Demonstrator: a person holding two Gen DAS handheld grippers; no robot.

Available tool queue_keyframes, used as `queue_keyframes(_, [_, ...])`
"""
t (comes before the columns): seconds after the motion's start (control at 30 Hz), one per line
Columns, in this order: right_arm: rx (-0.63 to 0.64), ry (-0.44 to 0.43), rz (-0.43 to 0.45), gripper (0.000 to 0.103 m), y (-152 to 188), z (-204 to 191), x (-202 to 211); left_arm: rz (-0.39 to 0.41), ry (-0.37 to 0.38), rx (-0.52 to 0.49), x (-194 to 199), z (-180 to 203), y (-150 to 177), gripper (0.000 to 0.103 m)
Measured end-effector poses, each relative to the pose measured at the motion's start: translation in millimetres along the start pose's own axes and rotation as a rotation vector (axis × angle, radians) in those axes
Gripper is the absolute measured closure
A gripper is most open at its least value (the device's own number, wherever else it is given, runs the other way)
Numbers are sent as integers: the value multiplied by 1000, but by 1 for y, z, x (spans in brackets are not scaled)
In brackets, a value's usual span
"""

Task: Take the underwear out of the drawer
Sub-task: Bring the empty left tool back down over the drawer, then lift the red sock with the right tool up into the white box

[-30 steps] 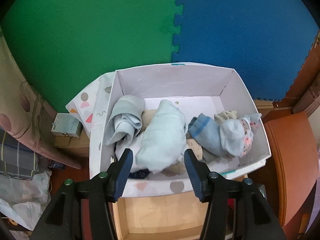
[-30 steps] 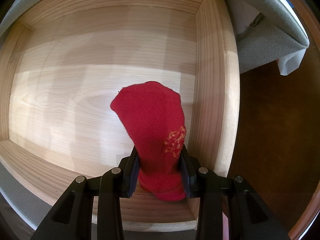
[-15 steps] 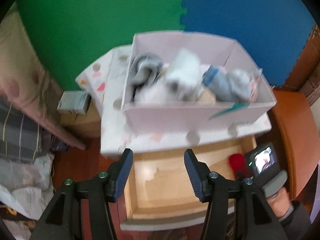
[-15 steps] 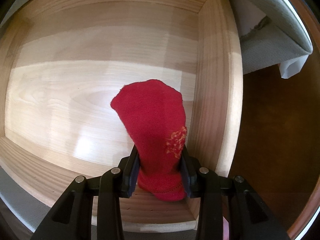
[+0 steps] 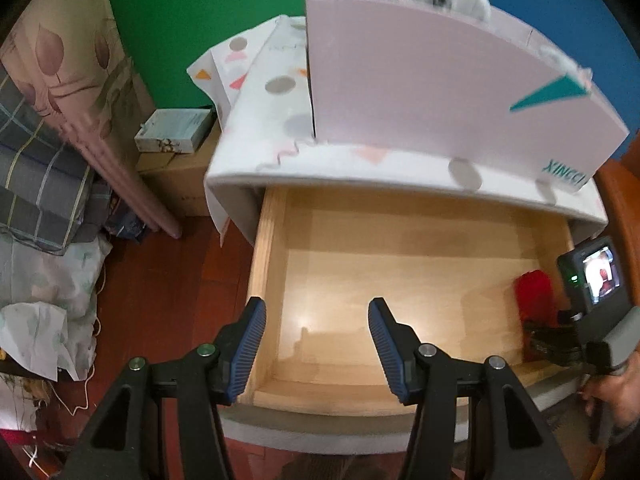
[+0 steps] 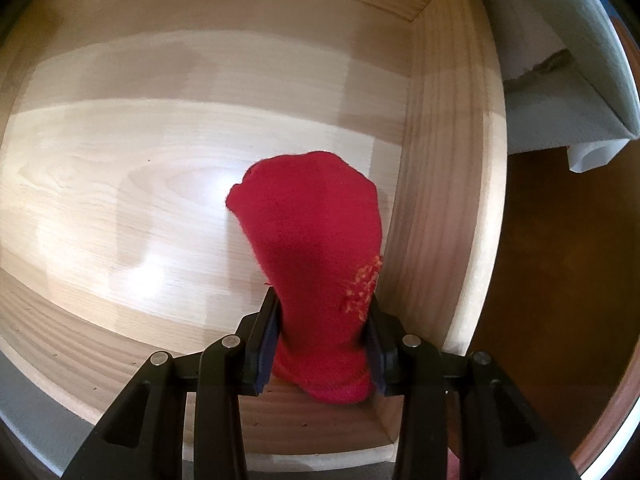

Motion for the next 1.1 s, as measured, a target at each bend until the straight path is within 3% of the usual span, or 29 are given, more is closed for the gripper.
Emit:
queue_keyframes(0.4, [14, 24, -8, 67, -8, -26, 4, -25, -93, -36, -42, 16, 19, 48])
queue_keyframes(0.63, [25, 40, -13, 67, -14, -45, 10, -30, -62, 6, -45, 8, 21, 48])
queue_keyframes(1.1, [19, 15, 44, 71, -20, -62, 26, -29, -80, 33, -48, 4, 22, 48])
Point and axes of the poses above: each gripper's, at about its wrist camera, not at the fingertips, and x roughly against the way its jaws point, z to its right, y to its underside, the point moved 4 cm from there along -x, roughly the way its jaws point, and after that the axes turned 11 degrees about -z, right-handed, at the moved point
